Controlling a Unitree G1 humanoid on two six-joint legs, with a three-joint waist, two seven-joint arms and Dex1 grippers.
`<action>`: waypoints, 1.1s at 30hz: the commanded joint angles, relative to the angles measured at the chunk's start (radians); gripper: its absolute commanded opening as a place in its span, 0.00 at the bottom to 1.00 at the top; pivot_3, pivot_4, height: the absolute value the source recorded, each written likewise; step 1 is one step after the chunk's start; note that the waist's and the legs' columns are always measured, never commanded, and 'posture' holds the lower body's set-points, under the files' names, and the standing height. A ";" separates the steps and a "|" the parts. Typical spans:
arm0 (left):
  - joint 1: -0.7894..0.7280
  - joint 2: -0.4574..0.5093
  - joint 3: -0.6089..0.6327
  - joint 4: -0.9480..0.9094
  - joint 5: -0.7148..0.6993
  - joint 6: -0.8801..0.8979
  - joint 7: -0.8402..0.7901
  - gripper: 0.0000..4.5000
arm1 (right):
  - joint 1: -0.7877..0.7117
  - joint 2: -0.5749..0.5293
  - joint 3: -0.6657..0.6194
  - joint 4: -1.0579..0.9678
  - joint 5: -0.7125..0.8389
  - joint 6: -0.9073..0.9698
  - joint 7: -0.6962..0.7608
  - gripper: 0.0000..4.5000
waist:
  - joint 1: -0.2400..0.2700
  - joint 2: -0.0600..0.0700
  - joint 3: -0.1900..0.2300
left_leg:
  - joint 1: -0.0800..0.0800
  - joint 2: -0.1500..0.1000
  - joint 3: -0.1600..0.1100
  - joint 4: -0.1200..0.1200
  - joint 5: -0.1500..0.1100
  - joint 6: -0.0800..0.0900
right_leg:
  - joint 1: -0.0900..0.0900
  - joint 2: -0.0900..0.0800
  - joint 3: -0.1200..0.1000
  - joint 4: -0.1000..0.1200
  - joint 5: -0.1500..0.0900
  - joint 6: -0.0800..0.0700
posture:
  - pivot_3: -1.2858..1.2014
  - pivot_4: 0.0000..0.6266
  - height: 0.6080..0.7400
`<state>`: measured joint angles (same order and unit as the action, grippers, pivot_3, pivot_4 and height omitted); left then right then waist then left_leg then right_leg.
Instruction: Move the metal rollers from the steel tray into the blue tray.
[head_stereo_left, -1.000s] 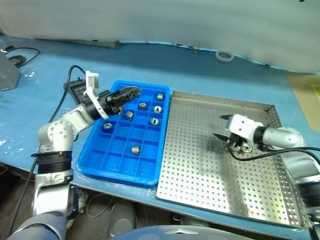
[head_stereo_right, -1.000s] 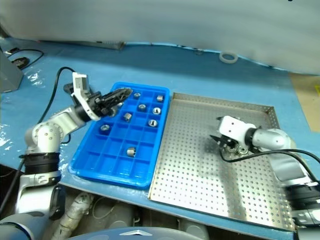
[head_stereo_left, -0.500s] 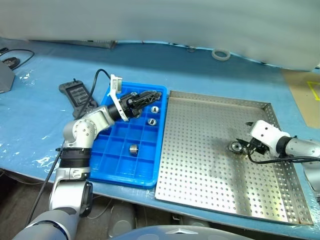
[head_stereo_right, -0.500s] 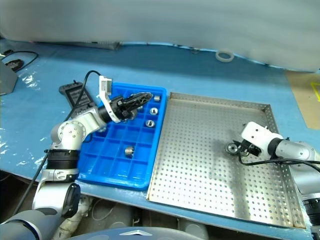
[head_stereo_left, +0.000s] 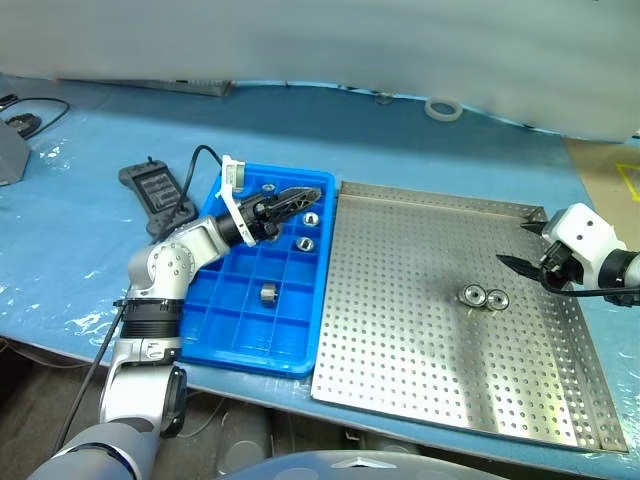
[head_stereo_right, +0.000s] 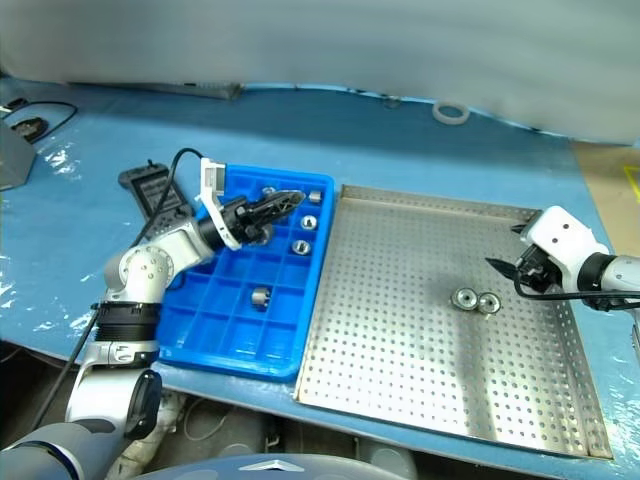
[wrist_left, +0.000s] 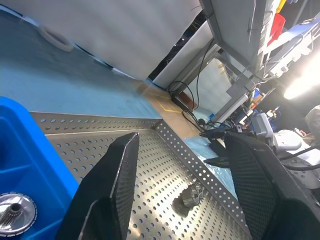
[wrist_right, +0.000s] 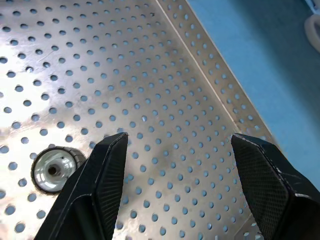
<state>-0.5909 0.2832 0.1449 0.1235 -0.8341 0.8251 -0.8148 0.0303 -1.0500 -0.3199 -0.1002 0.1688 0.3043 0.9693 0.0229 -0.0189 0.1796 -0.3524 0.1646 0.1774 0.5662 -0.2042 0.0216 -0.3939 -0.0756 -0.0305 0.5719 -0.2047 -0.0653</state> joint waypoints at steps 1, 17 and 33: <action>0.012 0.011 0.013 -0.033 -0.002 -0.013 -0.004 0.63 | 0.110 -0.065 -0.018 -0.010 -0.039 -0.017 0.069 0.77 | 0.004 0.000 0.000 | 0.000 0.000 0.000 0.000 0.000 0.000 | 0.001 0.000 0.000 -0.001 0.000 0.000 | 0.45 0.24 1.00; 0.050 0.029 0.017 -0.057 0.010 -0.014 0.024 0.63 | 0.066 0.001 0.125 0.071 -0.089 -0.052 0.012 0.77 | -0.002 0.000 0.000 | 0.001 -0.001 0.000 0.000 -0.001 0.001 | 0.002 -0.001 -0.001 -0.001 -0.002 0.003 | 0.47 0.24 1.00; 0.049 0.026 0.013 -0.049 0.029 -0.015 0.028 0.64 | 0.070 0.045 0.213 0.094 -0.107 -0.096 0.016 0.63 | -0.003 -0.004 -0.003 | 0.003 0.000 0.000 0.001 -0.002 0.001 | 0.004 -0.001 -0.001 -0.001 -0.002 0.003 | 0.47 0.24 1.00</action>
<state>-0.5311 0.3071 0.1483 0.0991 -0.8004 0.8255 -0.7835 0.0737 -1.0186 -0.1439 -0.0052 0.0713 0.2173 0.9671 0.0195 -0.0231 0.1766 -0.3490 0.1642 0.1770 0.5668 -0.2058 0.0228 -0.3897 -0.0767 -0.0311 0.5710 -0.2067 -0.0619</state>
